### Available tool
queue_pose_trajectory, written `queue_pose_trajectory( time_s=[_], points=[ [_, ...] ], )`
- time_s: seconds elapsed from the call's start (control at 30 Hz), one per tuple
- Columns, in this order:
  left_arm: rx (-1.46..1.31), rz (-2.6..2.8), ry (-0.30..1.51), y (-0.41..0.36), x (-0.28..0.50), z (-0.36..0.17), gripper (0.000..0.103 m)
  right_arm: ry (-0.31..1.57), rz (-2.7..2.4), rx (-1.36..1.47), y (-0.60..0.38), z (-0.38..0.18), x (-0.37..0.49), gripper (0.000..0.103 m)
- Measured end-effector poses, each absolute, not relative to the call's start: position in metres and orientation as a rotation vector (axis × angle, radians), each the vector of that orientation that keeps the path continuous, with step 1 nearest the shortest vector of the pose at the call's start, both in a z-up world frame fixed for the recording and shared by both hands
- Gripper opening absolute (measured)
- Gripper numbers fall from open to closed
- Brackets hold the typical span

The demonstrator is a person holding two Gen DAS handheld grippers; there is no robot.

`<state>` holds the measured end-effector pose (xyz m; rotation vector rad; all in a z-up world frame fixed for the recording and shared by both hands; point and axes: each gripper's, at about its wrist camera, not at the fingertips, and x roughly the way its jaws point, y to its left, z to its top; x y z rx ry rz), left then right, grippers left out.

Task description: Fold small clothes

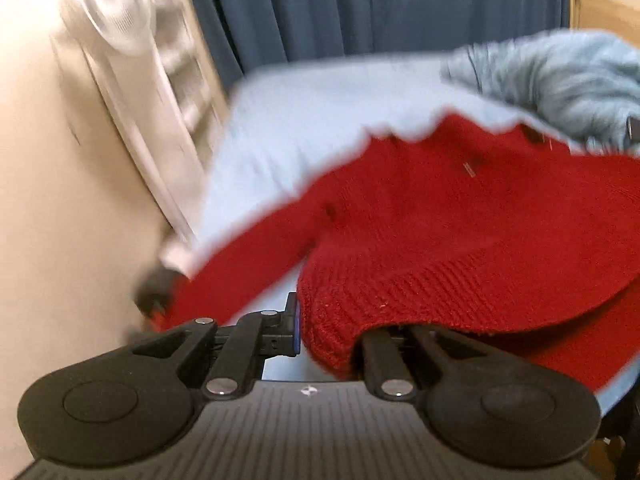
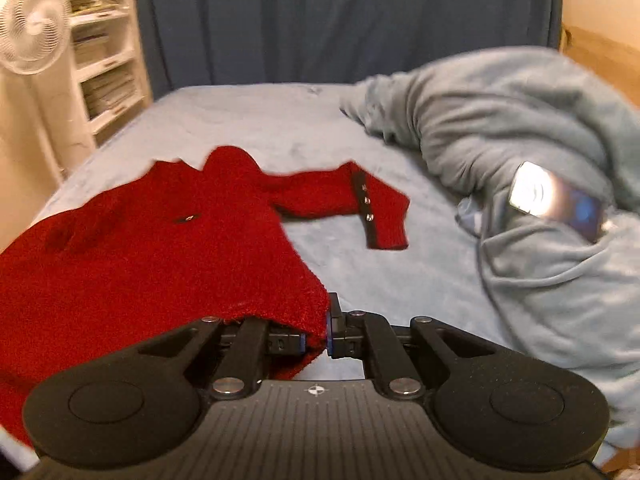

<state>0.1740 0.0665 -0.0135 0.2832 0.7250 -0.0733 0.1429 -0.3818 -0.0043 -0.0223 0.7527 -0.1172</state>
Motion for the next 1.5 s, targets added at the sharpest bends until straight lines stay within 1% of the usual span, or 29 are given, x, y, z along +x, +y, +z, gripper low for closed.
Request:
queue_pose_trajectory(
  time_s=[0.03,0.1,0.13,0.2,0.23,0.3,0.33,0.37,0.47,0.5,0.53,0.57,0.6,0.63,0.67,0.7,0.8,0.9,1.0,1.13,1.27,1.3,1.33,1.37,1.4,1.47,1.5],
  points=[
    [0.289,-0.079,0.706,0.072,0.169,-0.009,0.010,0.764,-0.132,-0.027,-0.381,-0.005,0.129,0.008],
    [0.296,-0.107,0.737,0.075,0.162,-0.025,0.010,0.832,-0.166,-0.005,-0.381,-0.030,0.111,0.008],
    [0.307,-0.138,0.775,0.070,0.157,-0.045,0.010,0.878,-0.180,-0.007,-0.379,-0.050,0.107,0.008],
    [0.364,-0.161,0.867,0.056,0.150,-0.094,0.010,1.018,-0.219,-0.031,-0.373,-0.109,0.107,0.008],
    [0.388,-0.166,0.946,0.051,0.147,-0.123,0.010,1.115,-0.220,-0.039,-0.368,-0.140,0.110,0.008],
    [0.399,-0.174,1.098,0.051,0.137,-0.169,0.011,1.224,-0.212,-0.070,-0.355,-0.173,0.112,0.008],
    [0.413,-0.184,1.137,0.053,0.129,-0.183,0.011,1.231,-0.190,-0.106,-0.347,-0.176,0.112,0.009],
    [0.440,-0.196,1.126,0.054,0.120,-0.189,0.011,1.216,-0.167,-0.143,-0.341,-0.172,0.112,0.009],
    [0.412,-0.224,1.084,0.067,0.118,-0.180,0.020,1.240,-0.114,-0.202,-0.342,-0.164,0.117,0.010],
    [0.365,-0.225,1.088,0.074,0.123,-0.175,0.043,1.275,-0.089,-0.202,-0.346,-0.164,0.119,0.011],
    [0.328,-0.222,1.087,0.077,0.130,-0.169,0.073,1.324,-0.070,-0.189,-0.348,-0.164,0.122,0.017],
    [0.284,-0.221,1.076,0.082,0.134,-0.161,0.083,1.372,-0.070,-0.178,-0.350,-0.163,0.122,0.022],
    [0.224,-0.228,1.045,0.092,0.136,-0.150,0.094,1.376,-0.085,-0.172,-0.354,-0.157,0.121,0.033],
    [0.168,-0.244,1.018,0.095,0.136,-0.140,0.102,1.352,-0.088,-0.170,-0.356,-0.149,0.118,0.046],
    [0.107,-0.259,0.995,0.105,0.138,-0.131,0.103,1.326,-0.091,-0.162,-0.358,-0.140,0.118,0.052],
    [0.042,-0.265,0.968,0.118,0.140,-0.125,0.103,1.298,-0.105,-0.140,-0.362,-0.132,0.119,0.058],
    [-0.166,-0.157,0.903,0.155,0.166,-0.118,0.103,1.241,-0.169,-0.036,-0.367,-0.118,0.131,0.059],
    [-0.476,0.003,0.857,0.204,0.201,-0.131,0.103,1.222,-0.222,0.022,-0.357,-0.119,0.152,0.059],
    [-0.717,0.163,0.814,0.248,0.236,-0.159,0.102,1.185,-0.187,-0.005,-0.332,-0.120,0.166,0.059],
    [-1.041,0.312,0.782,0.298,0.269,-0.201,0.102,1.194,-0.141,-0.038,-0.303,-0.118,0.170,0.059],
    [-1.248,0.393,0.706,0.330,0.293,-0.226,0.102,1.234,-0.140,-0.072,-0.291,-0.120,0.167,0.059],
    [-1.281,0.421,0.696,0.336,0.300,-0.232,0.095,1.246,-0.146,-0.086,-0.290,-0.122,0.166,0.059],
    [-1.288,0.453,0.692,0.346,0.305,-0.234,0.062,1.256,-0.152,-0.100,-0.289,-0.123,0.165,0.059],
    [-1.272,0.491,0.703,0.353,0.311,-0.232,0.037,1.264,-0.155,-0.112,-0.290,-0.125,0.166,0.059],
    [-1.248,0.513,0.715,0.359,0.317,-0.227,0.014,1.268,-0.153,-0.122,-0.289,-0.126,0.165,0.059],
    [-1.199,0.503,0.649,0.370,0.326,-0.206,0.014,1.263,-0.136,-0.141,-0.286,-0.126,0.163,0.058],
    [-1.152,0.480,0.608,0.374,0.328,-0.187,0.013,1.257,-0.131,-0.151,-0.285,-0.126,0.163,0.058]
  ],
)
